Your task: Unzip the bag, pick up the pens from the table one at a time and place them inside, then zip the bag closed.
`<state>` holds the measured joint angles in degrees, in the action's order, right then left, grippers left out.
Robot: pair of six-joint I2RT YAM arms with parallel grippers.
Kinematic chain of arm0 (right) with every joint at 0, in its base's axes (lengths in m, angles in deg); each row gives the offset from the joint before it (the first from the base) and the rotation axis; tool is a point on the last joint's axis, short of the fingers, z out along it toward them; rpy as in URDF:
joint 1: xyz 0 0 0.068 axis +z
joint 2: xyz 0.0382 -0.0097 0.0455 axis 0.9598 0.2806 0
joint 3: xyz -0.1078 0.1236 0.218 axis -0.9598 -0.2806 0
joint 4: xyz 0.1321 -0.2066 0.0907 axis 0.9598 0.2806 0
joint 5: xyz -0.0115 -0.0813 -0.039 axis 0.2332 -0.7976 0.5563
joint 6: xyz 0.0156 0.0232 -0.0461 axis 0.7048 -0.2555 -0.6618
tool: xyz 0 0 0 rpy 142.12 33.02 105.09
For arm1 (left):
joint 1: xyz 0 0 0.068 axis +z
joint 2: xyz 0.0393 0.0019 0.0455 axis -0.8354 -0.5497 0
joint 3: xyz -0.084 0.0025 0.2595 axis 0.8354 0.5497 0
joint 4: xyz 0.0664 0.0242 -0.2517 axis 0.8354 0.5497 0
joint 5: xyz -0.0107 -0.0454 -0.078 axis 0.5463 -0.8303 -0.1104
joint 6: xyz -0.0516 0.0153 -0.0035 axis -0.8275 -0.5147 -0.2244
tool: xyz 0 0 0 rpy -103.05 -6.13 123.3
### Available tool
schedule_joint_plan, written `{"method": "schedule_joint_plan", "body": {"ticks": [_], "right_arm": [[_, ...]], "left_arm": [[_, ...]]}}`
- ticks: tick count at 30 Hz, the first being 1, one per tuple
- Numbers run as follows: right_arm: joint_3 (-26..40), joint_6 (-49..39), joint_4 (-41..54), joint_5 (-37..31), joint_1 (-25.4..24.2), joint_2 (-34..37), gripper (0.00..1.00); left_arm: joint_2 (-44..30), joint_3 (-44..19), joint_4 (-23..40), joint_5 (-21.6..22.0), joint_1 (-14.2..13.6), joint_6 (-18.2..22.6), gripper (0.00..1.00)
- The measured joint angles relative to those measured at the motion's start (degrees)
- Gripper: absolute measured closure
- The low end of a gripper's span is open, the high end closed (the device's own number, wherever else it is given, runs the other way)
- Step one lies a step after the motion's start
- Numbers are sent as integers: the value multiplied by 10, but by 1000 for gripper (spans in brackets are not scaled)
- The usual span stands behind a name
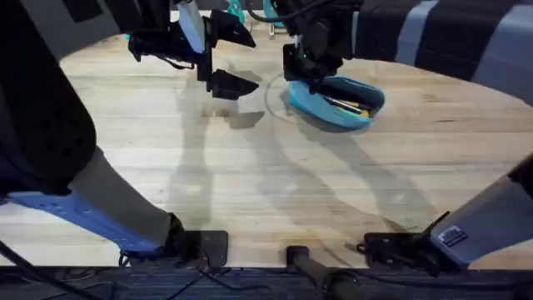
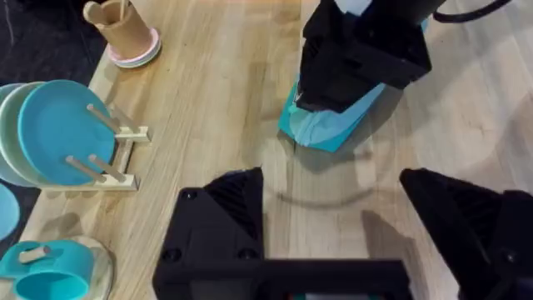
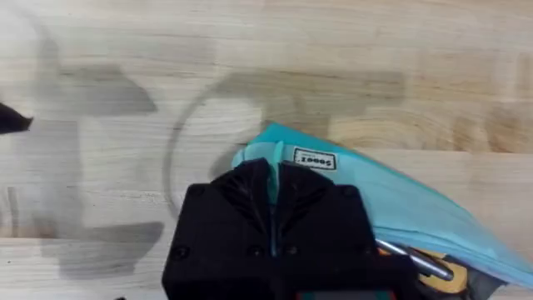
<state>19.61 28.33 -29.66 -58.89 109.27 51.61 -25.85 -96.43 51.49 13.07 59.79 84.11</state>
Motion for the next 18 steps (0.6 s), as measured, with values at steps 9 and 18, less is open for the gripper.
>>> {"method": "schedule_joint_plan", "body": {"ticks": [9, 18], "right_arm": [[10, -34, 7, 0, 0, -4, 970], [14, -71, 16, 1, 3, -45, 970]], "left_arm": [[0, 0, 0, 0, 0, 0, 5], [0, 0, 0, 0, 0, 2, 6]]}}
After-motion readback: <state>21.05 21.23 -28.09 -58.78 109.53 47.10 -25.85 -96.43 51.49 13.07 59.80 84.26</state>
